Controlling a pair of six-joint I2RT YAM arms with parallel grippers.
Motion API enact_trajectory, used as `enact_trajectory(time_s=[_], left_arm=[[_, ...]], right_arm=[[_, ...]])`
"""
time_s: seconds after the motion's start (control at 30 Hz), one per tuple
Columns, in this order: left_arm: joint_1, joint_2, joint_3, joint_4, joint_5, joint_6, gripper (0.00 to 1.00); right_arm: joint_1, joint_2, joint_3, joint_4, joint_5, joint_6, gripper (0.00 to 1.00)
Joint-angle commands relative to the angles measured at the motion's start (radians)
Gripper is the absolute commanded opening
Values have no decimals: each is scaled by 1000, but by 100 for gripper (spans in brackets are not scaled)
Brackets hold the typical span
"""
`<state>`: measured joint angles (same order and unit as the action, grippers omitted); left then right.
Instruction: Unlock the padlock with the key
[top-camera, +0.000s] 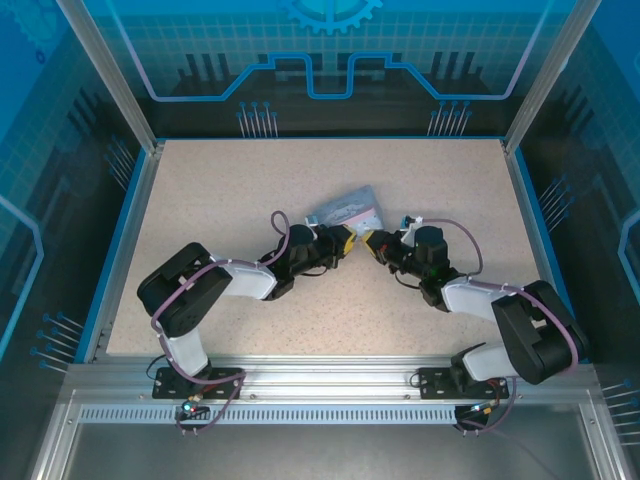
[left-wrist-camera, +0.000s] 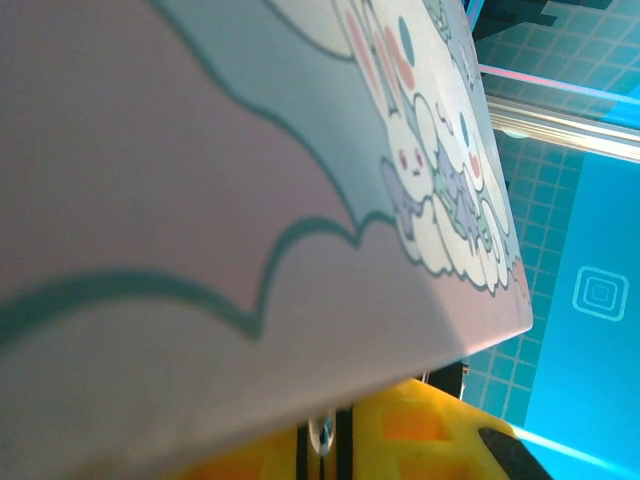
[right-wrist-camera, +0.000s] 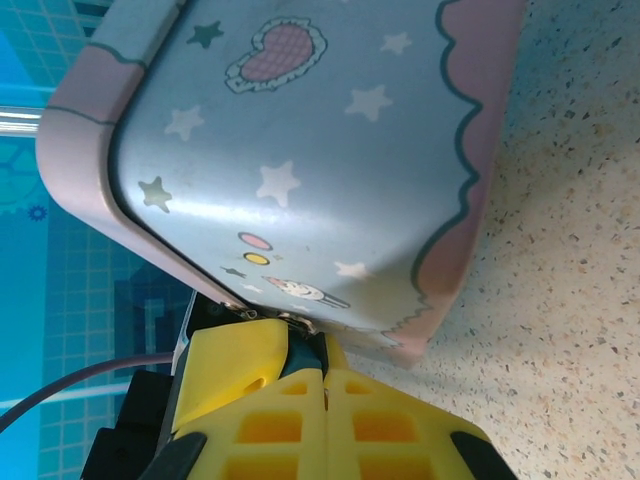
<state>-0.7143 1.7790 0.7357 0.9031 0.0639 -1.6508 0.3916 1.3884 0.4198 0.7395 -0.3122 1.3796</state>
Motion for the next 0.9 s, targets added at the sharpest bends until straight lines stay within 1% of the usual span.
enact_trajectory(time_s=[0.0,0.23,0.53,0.63,0.73,0.87], left_arm=[[-22,-42,18,99,80,-9,0],[-22,-52,25,74,63,2,0],[-23,-67,39,38,61,23,0],[-22,-69,40,34,62,25,0],[-26,-67,39,25,62,28,0],[-37,-46,48,33,63,28,0]], right_arm=[[6,2,12,36,-60,22,0],[33,-51,-6,5,-57,81,0],[61,-126,-5,-90,-22,93,0],[59,-119,-10,-85,-1,102,0],[58,-84,2,-27,-6,133,0],[83,-31,51,14,1,161,0]])
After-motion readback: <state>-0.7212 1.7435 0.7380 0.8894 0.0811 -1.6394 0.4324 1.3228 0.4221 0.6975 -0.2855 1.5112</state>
